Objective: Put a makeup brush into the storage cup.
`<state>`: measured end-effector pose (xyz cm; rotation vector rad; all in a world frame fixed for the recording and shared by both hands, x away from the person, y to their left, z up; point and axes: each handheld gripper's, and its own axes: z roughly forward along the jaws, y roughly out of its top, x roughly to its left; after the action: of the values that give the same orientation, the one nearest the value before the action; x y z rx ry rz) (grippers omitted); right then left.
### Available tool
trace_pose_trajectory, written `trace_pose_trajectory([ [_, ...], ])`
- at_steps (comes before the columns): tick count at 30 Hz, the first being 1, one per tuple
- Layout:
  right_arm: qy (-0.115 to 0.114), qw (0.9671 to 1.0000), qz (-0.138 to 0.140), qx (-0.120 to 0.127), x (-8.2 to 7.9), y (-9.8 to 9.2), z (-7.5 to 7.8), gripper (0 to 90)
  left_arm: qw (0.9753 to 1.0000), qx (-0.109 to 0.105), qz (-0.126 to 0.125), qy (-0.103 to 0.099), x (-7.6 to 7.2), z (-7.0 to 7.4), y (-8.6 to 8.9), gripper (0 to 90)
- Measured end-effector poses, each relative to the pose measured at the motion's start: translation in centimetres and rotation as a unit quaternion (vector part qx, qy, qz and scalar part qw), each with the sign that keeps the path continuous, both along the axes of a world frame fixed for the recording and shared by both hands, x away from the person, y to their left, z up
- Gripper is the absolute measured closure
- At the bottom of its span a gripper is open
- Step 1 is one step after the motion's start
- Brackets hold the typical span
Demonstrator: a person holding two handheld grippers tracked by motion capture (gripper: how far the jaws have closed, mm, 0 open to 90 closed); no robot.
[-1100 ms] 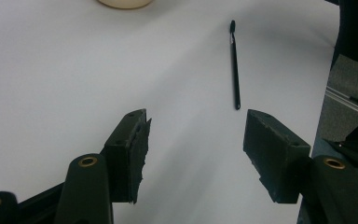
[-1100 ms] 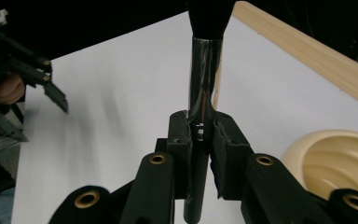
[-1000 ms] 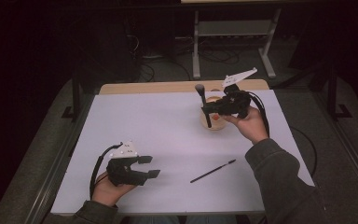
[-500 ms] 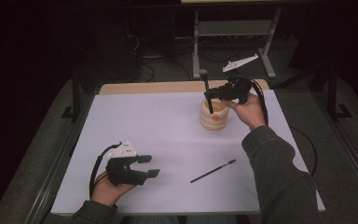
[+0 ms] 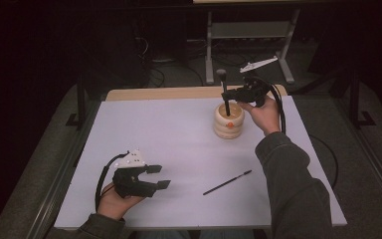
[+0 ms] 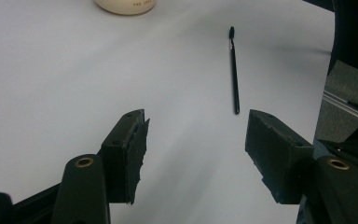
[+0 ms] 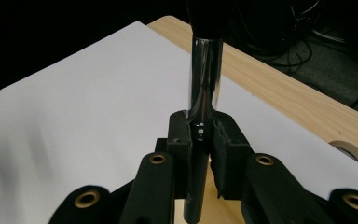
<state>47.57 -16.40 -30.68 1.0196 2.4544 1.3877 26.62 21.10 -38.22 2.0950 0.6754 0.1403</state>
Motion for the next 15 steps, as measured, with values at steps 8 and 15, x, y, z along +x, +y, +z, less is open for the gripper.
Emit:
trace_pose_trajectory([
  [8, -0.001, 0.9999, -0.012, -0.001, 0.5, -0.3, -0.7, 77.6, 1.0, 0.002, 0.002, 0.0, 0.0, 0.1, 0.1, 37.1],
  [15, -0.007, 0.9998, -0.021, -0.001, 0.7, -0.3, -1.2, 77.5, 1.0, -0.003, 0.004, 0.001, 0.0, 0.0, 0.3, 36.8],
])
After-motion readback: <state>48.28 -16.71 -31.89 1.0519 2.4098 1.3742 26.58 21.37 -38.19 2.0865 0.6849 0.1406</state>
